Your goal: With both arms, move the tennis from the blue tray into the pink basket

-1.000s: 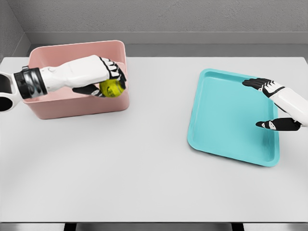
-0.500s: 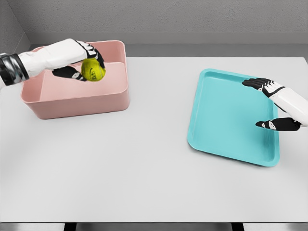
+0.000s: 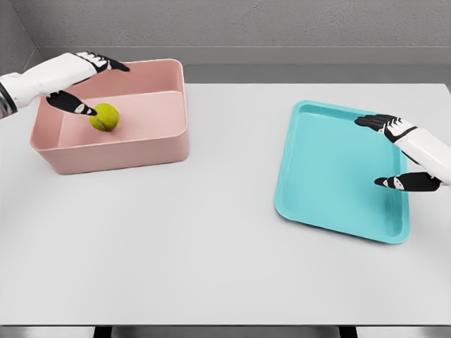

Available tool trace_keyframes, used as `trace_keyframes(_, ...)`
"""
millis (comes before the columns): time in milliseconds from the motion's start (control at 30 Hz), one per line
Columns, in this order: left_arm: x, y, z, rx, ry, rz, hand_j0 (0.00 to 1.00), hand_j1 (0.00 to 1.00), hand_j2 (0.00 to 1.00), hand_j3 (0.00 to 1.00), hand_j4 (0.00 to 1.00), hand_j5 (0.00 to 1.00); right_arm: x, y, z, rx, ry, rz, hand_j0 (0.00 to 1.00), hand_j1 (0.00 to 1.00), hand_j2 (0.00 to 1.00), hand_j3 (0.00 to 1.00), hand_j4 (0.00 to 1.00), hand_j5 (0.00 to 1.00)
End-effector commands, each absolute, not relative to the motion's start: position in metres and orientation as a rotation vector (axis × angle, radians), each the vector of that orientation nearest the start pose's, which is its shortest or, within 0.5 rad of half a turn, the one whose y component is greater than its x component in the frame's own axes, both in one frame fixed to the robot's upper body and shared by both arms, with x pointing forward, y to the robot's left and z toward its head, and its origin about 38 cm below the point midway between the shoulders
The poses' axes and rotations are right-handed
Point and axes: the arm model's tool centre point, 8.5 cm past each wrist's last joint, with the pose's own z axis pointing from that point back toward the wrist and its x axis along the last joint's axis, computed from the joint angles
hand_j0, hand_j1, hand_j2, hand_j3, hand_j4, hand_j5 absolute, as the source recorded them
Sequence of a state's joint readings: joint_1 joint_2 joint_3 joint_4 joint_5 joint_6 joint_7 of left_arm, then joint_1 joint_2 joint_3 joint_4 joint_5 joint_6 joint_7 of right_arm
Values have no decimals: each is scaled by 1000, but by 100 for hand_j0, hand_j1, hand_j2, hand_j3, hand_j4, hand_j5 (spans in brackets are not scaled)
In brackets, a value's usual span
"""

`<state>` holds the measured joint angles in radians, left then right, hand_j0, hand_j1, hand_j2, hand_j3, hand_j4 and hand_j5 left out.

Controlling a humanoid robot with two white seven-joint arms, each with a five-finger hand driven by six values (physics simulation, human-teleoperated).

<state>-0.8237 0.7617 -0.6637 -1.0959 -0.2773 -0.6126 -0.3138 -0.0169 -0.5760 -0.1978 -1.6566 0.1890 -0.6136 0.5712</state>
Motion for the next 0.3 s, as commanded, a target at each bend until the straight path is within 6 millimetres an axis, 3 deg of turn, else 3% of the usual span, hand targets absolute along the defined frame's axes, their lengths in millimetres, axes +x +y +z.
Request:
trace_keyframes(0,493,369,252,559,-1561,-1689,100,100,100,100,100,100,342,-377,202,-398,-1789,1372,100,100,100,100,100,100)
trace_keyframes(167,481,416,240,603,-1438,-1663,100,100,100,100,100,100,342,-379,200,-395,-1782,1367,100,100,100,100,100,100)
trace_keyframes(267,478,430,241,623,-1410,-1644,100,100,100,100,100,100,342,-380,199,-395,-1777,1365,100,100,100,100,100,100)
